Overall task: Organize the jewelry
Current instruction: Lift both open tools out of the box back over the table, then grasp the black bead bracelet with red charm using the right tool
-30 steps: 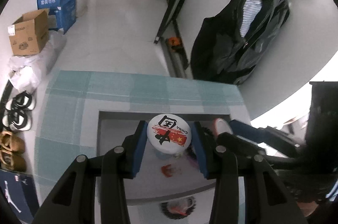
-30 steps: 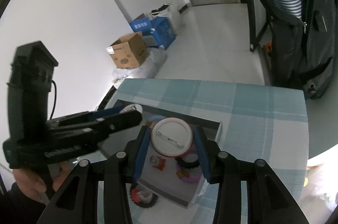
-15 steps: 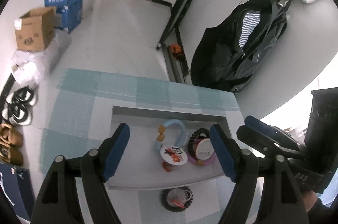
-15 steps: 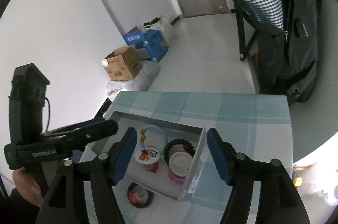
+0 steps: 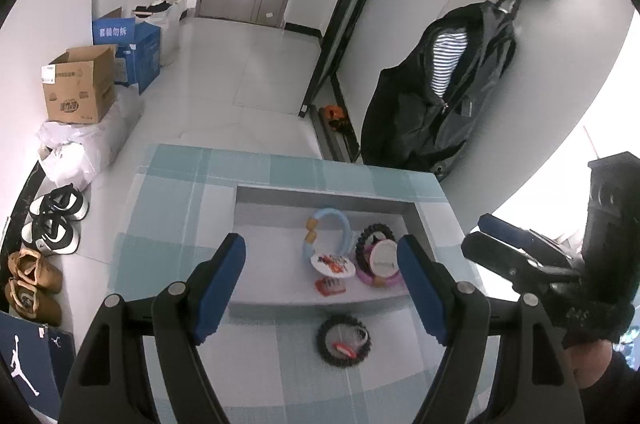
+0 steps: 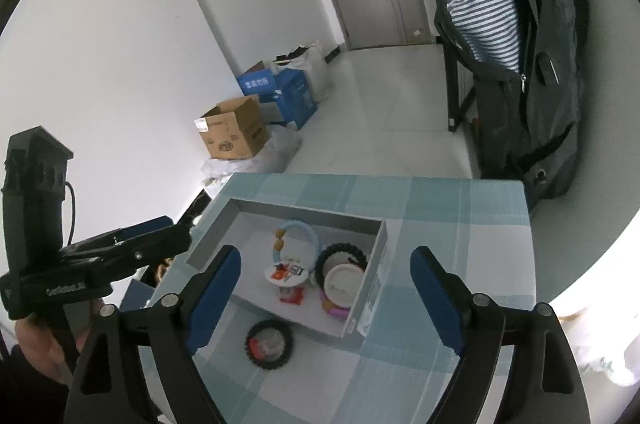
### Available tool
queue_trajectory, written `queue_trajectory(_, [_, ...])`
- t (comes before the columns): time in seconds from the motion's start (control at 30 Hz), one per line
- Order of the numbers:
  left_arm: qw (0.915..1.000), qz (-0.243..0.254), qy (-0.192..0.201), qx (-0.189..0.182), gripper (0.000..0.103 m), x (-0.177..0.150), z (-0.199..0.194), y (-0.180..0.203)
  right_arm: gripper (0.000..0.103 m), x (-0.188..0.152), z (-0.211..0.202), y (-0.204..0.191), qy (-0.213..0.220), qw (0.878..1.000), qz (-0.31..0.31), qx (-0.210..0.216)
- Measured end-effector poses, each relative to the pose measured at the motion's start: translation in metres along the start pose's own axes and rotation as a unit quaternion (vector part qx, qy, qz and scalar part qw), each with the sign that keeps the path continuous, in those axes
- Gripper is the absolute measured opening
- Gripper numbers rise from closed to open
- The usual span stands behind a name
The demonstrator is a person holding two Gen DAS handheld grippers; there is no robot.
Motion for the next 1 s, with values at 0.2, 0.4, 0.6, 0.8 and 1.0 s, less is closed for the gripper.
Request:
queue_trajectory(0.2, [0.9996, 0.019, -0.019, 0.003, 0.074, -0.025, -0.003, 0.005, 0.087, -0.013, -0.007, -0.014, -0.002, 1.000, -0.002, 0.012])
queue_trajectory(0.4, [0.9972, 0.043, -0.042, 0.044, 0.074, -0.052, 0.000, 0.000, 0.087, -0.038, -0.008, -0.021, -0.021, 1.000, 0.000, -0.003])
queue_trajectory(0.6, [0.9921, 0.059, -0.053, 0.097, 0.074, -0.066, 0.004, -0.015, 0.087, -0.069, 0.001, -0.032, -0.052, 0.998, -0.015, -0.010])
queue_trajectory(0.8, [0.9861, 0.072, -0.083, 0.125, 0.074, -0.086, 0.015, -0.031, 0.087, -0.099, 0.021, -0.037, -0.072, 0.997, -0.006, 0.001])
queue_trajectory(1.0, [0.9837, 0.071, -0.093, 0.137, 0.074, -0.093, 0.018, -0.041, 0.086, -0.102, 0.046, -0.044, -0.078, 0.997, 0.000, 0.009])
Point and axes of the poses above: each gripper's, at about its wrist camera, not at the fingertips, and z roughly the way its jaws point, y to its right, x to its top, the point moved 8 cm from there along z, roughly the way its jaws point, and after that the axes turned 13 degrees about x, right-handed, at the moved point
